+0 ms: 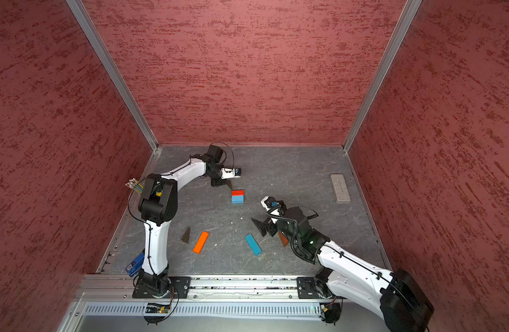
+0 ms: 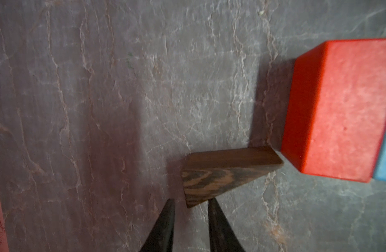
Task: Assemble a small pinwheel with building blocks
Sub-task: Assemble the building block at the center of the board, then pick up the building block from the center of the board.
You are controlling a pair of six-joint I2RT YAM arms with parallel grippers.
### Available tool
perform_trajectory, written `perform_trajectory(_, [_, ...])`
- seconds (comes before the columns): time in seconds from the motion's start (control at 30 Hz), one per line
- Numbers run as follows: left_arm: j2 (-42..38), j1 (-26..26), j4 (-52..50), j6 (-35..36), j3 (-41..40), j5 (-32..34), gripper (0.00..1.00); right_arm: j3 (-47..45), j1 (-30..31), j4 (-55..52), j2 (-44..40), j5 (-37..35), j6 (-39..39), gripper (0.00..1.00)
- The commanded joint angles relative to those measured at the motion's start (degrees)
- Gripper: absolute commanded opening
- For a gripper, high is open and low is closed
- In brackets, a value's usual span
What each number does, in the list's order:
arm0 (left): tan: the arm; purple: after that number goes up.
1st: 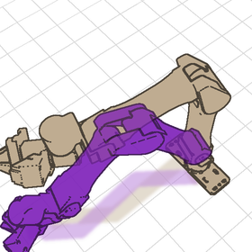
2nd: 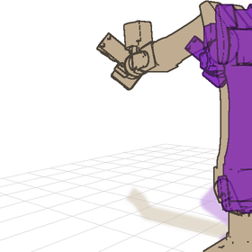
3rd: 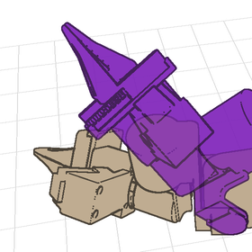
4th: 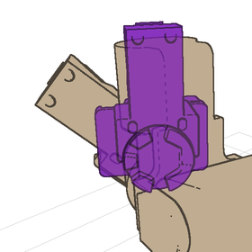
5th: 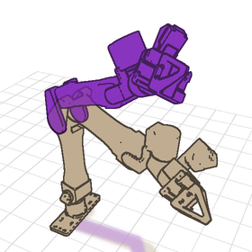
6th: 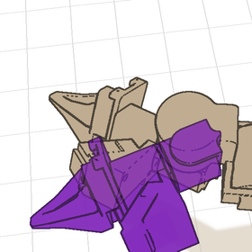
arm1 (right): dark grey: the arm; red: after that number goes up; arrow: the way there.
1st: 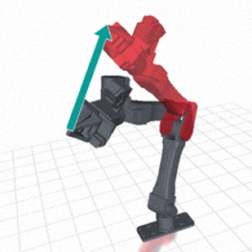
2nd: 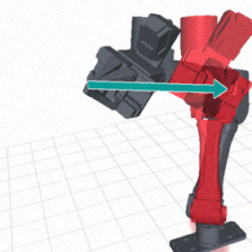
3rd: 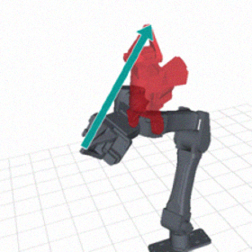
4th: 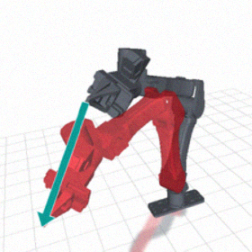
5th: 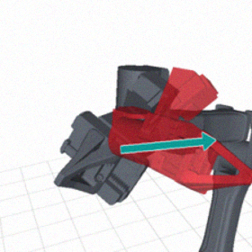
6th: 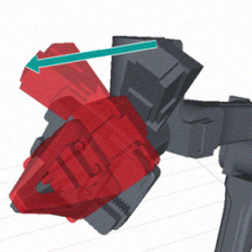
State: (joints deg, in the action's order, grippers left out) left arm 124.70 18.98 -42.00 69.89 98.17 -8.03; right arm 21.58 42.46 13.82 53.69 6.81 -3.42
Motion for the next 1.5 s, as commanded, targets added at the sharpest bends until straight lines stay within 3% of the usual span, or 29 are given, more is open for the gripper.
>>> perform_trajectory(0.0, [-3.5, -0.2, 0.1, -0.6, -1.2, -0.9, 0.29, 0.7, 0.4, 1.4, 0.3, 1.0, 0.4, 0.99])
perform_trajectory(0.13, [-8.6, -1.3, 0.3, -5.4, -3.1, -2.6, 0.29, 0.5, 0.4, 1.7, 0.4, 0.5, 0.6, 0.99])
perform_trajectory(0.27, [-18.8, -1.8, 0.6, -12.0, -10.0, -3.0, 0.31, 0.2, 0.4, 2.2, 0.5, 0.6, 0.6, 0.99])
perform_trajectory(0.4, [-30.6, -0.5, -1.9, -15.9, -22.0, 1.9, 0.36, 0.3, 0.4, 3.0, 2.6, 1.3, 0.1, 0.99])
perform_trajectory(0.6, [-46.3, 6.1, -12.2, -21.3, -39.5, 13.3, 0.49, 0.5, 0.4, 5.1, 4.8, 3.9, -1.1, 0.99])
perform_trajectory(0.73, [-51.4, 7.1, -20.7, -28.9, -44.0, 13.7, 0.5, 0.0, 0.4, 6.5, 6.0, 4.8, -1.8, 0.99])
perform_trajectory(0.87, [-52.0, 7.5, -26.2, -32.7, -45.8, 15.0, 0.53, -0.6, 0.4, 7.5, 6.4, 5.3, -1.9, 0.99])
perform_trajectory(1.03, [-50.3, 6.3, -29.0, -39.2, -44.6, 11.3, 0.6, -1.2, 0.4, 7.8, 5.5, 5.2, -2.1, 0.99])
perform_trajectory(1.47, [-39.7, 3.6, -25.8, -50.4, -45.7, 16.0, 0.63, -0.8, 0.4, 6.9, 5.1, 5.0, -1.8, 0.99])
